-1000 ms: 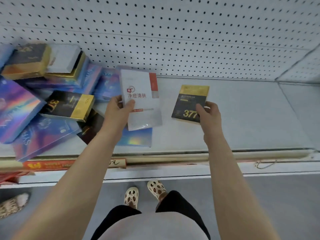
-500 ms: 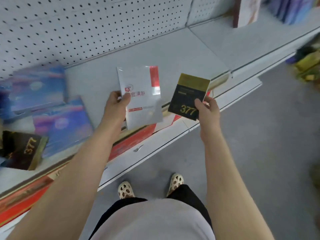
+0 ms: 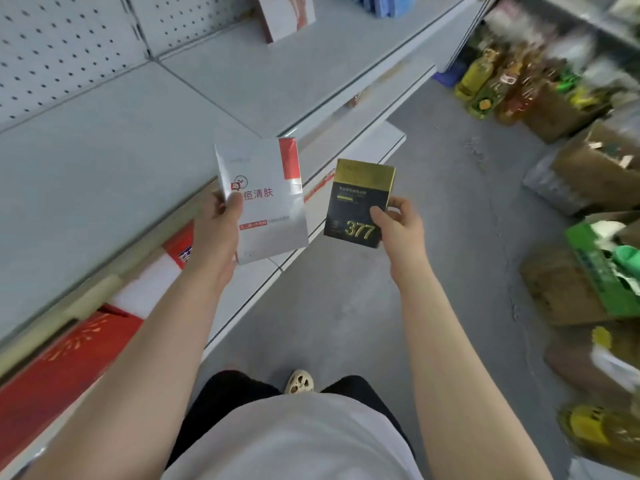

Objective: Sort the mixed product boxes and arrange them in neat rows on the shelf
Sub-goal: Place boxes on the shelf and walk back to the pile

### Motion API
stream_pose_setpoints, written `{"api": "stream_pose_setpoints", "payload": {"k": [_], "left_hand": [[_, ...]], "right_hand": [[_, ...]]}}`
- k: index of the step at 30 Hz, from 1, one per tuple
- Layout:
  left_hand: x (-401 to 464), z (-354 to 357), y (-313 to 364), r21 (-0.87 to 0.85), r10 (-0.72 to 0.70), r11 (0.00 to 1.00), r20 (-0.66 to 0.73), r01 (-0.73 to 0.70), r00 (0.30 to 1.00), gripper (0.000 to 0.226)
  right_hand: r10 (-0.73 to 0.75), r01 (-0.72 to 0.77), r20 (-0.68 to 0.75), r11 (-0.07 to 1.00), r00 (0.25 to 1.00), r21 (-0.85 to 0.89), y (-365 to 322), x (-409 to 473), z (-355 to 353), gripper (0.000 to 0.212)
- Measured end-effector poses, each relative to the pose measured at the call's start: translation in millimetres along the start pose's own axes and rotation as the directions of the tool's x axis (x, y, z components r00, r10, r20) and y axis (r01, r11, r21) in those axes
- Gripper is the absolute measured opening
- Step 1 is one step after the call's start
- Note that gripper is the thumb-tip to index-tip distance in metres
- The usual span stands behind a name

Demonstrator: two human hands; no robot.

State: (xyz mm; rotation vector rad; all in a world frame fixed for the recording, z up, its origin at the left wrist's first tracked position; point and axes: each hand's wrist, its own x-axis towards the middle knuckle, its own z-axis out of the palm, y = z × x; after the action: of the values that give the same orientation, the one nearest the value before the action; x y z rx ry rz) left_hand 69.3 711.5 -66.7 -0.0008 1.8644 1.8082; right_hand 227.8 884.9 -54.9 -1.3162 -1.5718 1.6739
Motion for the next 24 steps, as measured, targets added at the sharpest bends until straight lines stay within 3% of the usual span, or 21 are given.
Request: {"api": "stream_pose_setpoints", "payload": {"k": [24], "left_hand": [[277.5, 393.3, 96.6, 0.120, 0.072, 0.988, 0.176, -0.094, 0.982, 0.022]], "right_hand": [[0.036, -0.018, -0.248, 0.997, 0.968, 0.075, -108.0, 397.5, -121.6, 0.016]]}}
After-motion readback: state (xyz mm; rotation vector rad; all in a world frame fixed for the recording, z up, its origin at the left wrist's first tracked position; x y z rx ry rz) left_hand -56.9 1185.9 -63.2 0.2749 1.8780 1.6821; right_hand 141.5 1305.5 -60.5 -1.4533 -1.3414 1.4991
